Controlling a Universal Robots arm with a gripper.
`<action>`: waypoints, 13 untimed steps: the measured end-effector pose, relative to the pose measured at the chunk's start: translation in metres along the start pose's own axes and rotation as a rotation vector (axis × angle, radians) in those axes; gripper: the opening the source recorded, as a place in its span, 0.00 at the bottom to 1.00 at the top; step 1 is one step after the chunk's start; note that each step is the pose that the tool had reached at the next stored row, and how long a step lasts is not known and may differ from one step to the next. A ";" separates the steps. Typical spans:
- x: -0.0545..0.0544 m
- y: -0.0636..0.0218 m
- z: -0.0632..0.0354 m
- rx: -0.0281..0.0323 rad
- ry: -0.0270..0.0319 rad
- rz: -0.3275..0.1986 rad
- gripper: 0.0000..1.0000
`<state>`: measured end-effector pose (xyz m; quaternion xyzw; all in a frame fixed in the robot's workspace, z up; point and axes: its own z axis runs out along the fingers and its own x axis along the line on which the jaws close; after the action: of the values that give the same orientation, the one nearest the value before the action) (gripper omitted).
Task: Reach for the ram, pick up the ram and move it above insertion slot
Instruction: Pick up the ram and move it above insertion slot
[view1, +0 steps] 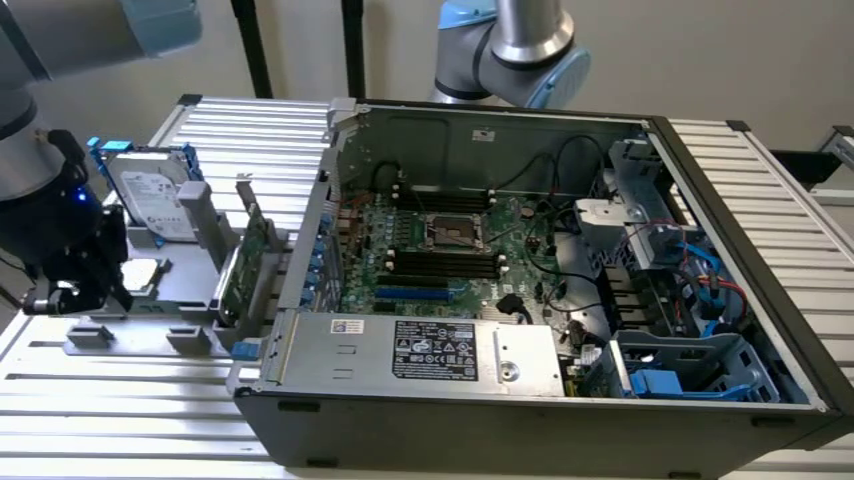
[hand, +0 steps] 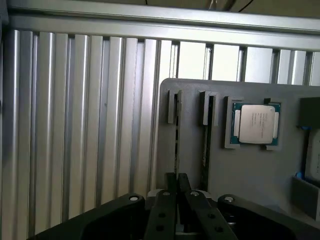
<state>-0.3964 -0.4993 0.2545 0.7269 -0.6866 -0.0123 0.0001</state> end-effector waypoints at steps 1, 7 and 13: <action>0.000 -0.0006 -0.0049 0.0001 -0.0001 0.000 0.13; 0.002 -0.0093 -0.0322 0.0001 -0.0001 0.000 0.13; 0.007 -0.0298 -0.0598 0.0004 -0.0060 -0.002 0.13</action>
<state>-0.3652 -0.5053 0.3136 0.7274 -0.6860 -0.0143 -0.0021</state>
